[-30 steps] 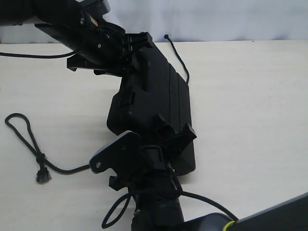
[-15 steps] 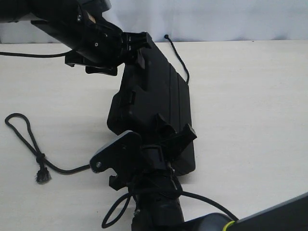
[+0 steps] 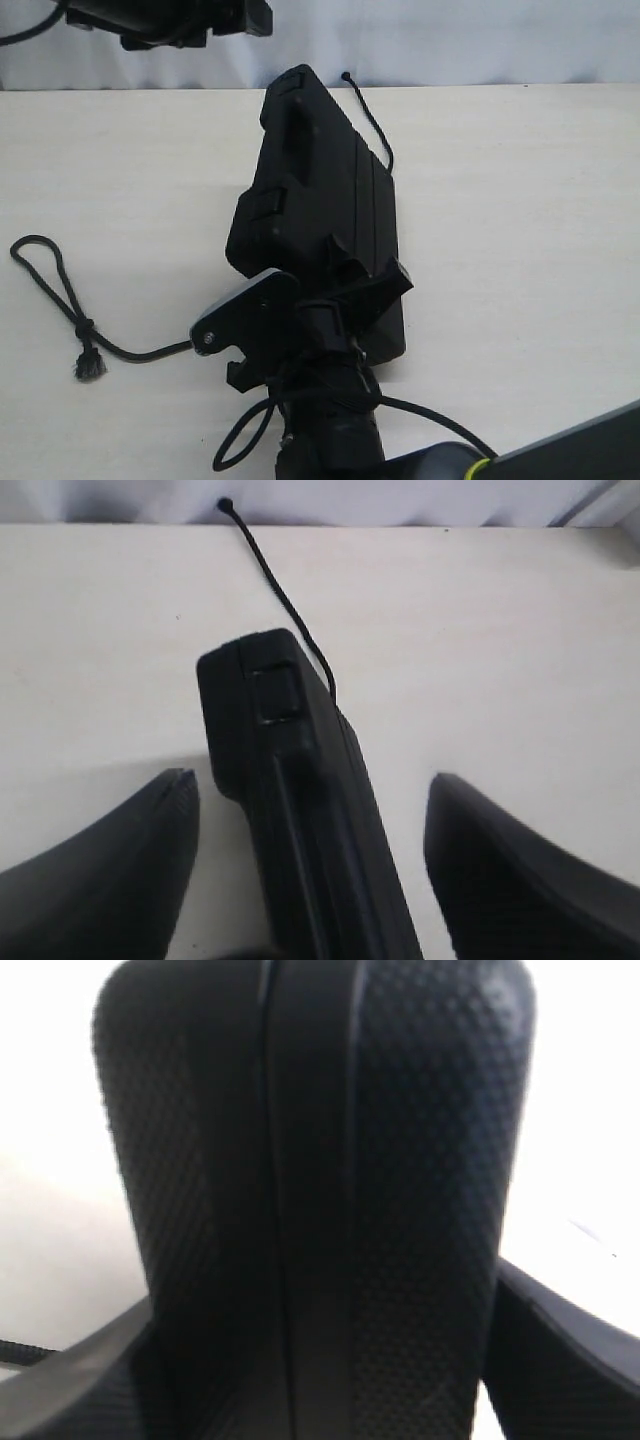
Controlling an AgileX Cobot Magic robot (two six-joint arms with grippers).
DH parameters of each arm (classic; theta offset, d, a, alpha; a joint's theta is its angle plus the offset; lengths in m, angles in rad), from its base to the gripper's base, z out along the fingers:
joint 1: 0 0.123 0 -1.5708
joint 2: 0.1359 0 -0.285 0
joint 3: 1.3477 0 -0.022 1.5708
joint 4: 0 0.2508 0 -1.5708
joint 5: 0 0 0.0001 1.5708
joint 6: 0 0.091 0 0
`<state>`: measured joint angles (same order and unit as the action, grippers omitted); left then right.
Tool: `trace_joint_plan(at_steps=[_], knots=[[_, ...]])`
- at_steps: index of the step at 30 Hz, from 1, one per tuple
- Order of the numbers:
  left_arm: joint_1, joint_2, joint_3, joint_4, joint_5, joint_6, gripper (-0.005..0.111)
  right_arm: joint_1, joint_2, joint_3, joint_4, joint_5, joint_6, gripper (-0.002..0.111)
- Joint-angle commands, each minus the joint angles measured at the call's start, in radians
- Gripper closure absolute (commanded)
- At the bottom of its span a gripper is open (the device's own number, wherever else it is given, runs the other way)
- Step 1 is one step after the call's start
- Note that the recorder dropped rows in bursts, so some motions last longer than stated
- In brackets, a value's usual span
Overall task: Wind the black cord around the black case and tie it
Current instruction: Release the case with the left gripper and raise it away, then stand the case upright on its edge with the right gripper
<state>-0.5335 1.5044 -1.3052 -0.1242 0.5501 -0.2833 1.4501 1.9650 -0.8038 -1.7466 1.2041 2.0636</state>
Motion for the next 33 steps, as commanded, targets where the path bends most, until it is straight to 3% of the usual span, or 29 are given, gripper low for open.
trace_joint_plan(at_steps=[1,8,33], knots=[[-0.001,-0.042,-0.005,0.093,0.013,0.005,0.046,-0.002,-0.031,0.027,0.002,0.017,0.04,0.104],[-0.001,-0.047,-0.005,0.242,0.081,-0.064,0.046,0.041,-0.115,0.06,0.002,0.017,0.034,0.104],[0.0,-0.047,-0.005,0.329,0.11,-0.091,0.046,0.041,-0.204,0.12,0.002,0.017,0.045,0.104]])
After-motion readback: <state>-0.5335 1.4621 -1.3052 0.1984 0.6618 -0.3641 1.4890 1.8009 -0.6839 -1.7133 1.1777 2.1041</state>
